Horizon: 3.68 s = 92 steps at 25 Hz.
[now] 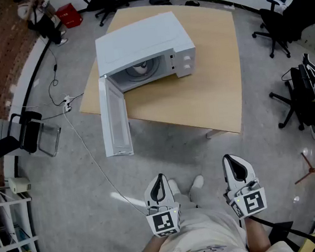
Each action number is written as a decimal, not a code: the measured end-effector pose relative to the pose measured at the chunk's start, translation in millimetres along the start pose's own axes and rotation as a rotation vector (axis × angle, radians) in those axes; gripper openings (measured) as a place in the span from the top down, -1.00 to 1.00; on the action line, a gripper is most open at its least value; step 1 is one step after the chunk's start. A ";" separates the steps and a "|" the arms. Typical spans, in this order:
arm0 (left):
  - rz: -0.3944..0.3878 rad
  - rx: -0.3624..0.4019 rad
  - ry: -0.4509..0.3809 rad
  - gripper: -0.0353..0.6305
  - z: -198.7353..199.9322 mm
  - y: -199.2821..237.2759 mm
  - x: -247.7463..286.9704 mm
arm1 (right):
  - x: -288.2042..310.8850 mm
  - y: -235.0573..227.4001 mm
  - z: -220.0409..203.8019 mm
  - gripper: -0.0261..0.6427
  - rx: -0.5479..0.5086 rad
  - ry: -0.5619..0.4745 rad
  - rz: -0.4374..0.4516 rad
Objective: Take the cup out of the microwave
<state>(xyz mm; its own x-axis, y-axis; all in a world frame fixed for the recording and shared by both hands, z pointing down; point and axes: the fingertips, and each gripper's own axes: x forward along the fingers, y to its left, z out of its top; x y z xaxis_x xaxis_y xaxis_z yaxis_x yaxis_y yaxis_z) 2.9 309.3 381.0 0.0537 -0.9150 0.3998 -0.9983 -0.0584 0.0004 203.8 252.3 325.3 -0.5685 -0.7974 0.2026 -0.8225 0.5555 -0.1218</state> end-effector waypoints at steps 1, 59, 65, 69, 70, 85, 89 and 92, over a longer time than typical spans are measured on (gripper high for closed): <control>-0.001 -0.006 -0.050 0.88 13.5 -3.4 -8.2 | -1.5 5.5 -2.3 0.90 0.013 -0.001 -0.005; -0.103 -0.089 -0.168 0.88 170.9 130.2 203.0 | 293.1 17.1 84.9 0.90 -0.045 -0.072 0.029; -0.063 -0.088 -0.175 0.88 170.3 127.1 231.7 | 325.2 3.1 75.4 0.90 -0.045 -0.054 0.081; -0.021 -0.106 -0.182 0.88 164.8 116.0 246.5 | 329.6 -8.2 61.1 0.90 -0.043 -0.027 0.124; -0.017 -0.109 -0.184 0.87 163.8 112.3 252.2 | 331.3 -12.9 57.3 0.90 -0.040 -0.022 0.131; 0.067 -0.078 -0.133 -0.07 107.3 135.6 363.5 | 394.7 -29.4 4.0 0.90 -0.006 0.054 0.211; 0.064 -0.035 -0.116 -0.19 91.8 141.1 394.7 | 409.4 -32.4 -6.0 0.90 -0.026 0.068 0.241; 0.059 0.007 -0.081 -0.26 76.5 142.7 423.2 | 420.0 -35.9 -17.6 0.89 -0.032 0.074 0.251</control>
<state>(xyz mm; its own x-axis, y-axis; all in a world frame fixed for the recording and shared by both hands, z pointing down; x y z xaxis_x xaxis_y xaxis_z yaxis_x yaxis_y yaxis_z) -115.1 -116.8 480.2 -0.0033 -0.9463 0.3232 -0.9996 -0.0061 -0.0278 -5.2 -98.3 431.8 -0.7510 -0.6150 0.2404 -0.6544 0.7417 -0.1469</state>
